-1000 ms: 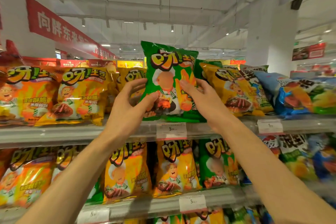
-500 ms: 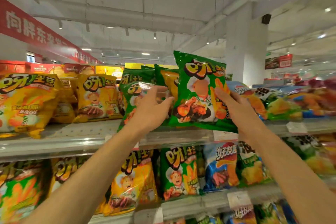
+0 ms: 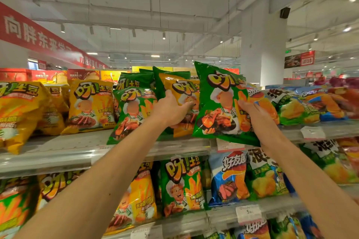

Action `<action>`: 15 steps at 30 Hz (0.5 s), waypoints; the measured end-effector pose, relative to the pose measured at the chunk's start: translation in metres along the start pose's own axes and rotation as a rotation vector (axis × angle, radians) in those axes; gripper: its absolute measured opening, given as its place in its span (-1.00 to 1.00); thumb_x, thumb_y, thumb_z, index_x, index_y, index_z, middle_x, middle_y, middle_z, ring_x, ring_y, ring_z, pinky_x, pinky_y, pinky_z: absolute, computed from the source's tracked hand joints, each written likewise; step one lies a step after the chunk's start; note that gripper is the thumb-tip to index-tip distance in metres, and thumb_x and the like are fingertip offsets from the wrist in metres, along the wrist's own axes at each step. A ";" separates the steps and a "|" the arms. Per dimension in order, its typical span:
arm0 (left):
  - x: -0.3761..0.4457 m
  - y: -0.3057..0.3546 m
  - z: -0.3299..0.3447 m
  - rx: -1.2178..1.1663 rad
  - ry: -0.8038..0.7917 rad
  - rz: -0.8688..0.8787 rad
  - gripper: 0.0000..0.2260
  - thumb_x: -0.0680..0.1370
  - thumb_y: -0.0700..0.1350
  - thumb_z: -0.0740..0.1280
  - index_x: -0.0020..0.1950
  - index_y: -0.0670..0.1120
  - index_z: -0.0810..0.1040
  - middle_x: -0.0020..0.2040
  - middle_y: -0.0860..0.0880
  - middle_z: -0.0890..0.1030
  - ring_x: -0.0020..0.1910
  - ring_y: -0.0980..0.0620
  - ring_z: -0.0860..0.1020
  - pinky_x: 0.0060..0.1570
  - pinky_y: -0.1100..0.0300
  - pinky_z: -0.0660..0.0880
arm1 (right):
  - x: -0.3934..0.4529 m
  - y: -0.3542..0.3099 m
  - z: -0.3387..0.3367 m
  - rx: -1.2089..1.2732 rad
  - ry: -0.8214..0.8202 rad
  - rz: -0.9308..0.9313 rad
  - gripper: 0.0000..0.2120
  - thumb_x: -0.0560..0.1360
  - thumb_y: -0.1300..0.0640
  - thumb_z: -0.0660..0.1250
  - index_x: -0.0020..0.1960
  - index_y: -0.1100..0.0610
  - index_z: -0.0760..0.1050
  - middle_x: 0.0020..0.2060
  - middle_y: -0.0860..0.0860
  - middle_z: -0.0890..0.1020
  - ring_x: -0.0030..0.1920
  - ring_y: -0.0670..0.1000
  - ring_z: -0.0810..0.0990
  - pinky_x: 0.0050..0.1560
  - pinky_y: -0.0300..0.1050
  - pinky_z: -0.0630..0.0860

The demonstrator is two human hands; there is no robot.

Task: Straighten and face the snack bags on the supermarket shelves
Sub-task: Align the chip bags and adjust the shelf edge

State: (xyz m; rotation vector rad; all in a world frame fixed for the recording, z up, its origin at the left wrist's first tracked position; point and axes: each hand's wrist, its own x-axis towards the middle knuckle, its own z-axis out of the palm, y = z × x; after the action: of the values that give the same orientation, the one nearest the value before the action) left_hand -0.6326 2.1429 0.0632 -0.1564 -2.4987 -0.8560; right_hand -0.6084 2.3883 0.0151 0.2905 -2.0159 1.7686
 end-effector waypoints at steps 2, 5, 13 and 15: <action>0.000 -0.003 0.005 -0.109 0.042 0.018 -0.27 0.57 0.27 0.36 0.57 -0.09 0.21 0.31 -0.11 0.58 0.12 -0.13 0.62 0.11 -0.05 0.61 | 0.000 0.002 -0.003 0.010 0.016 -0.001 -0.44 0.28 -0.43 0.32 0.16 -0.17 0.61 0.03 -0.12 0.75 0.13 0.00 0.70 0.37 0.19 0.48; -0.002 -0.007 0.006 -0.201 0.169 0.067 -0.24 0.54 0.25 0.41 0.61 -0.04 0.21 0.36 -0.03 0.57 0.25 -0.09 0.57 0.25 -0.04 0.53 | 0.001 0.002 -0.006 0.040 0.053 0.008 -0.42 0.27 -0.43 0.31 0.16 -0.14 0.64 0.07 -0.08 0.74 0.18 0.04 0.67 0.40 0.20 0.45; -0.012 -0.022 -0.048 -0.290 0.351 0.125 -0.31 0.54 0.23 0.42 0.59 0.03 0.28 0.17 0.15 0.47 0.14 0.10 0.48 0.11 0.11 0.43 | 0.012 -0.002 0.008 0.084 0.078 0.026 -0.47 0.36 -0.37 0.29 0.17 -0.09 0.63 0.08 -0.02 0.74 0.18 0.08 0.66 0.39 0.18 0.47; -0.016 -0.034 -0.068 -0.330 0.385 0.108 -0.31 0.54 0.23 0.43 0.59 0.05 0.29 0.19 0.15 0.48 0.15 0.11 0.47 0.13 0.10 0.45 | 0.014 -0.002 0.016 0.083 0.043 0.009 -0.49 0.41 -0.35 0.27 0.17 -0.06 0.64 0.03 -0.01 0.76 0.14 0.06 0.69 0.33 0.14 0.51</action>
State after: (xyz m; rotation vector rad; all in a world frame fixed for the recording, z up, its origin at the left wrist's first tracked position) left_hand -0.5988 2.0756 0.0836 -0.2122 -1.9660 -1.1296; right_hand -0.6231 2.3736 0.0224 0.2670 -1.9200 1.8511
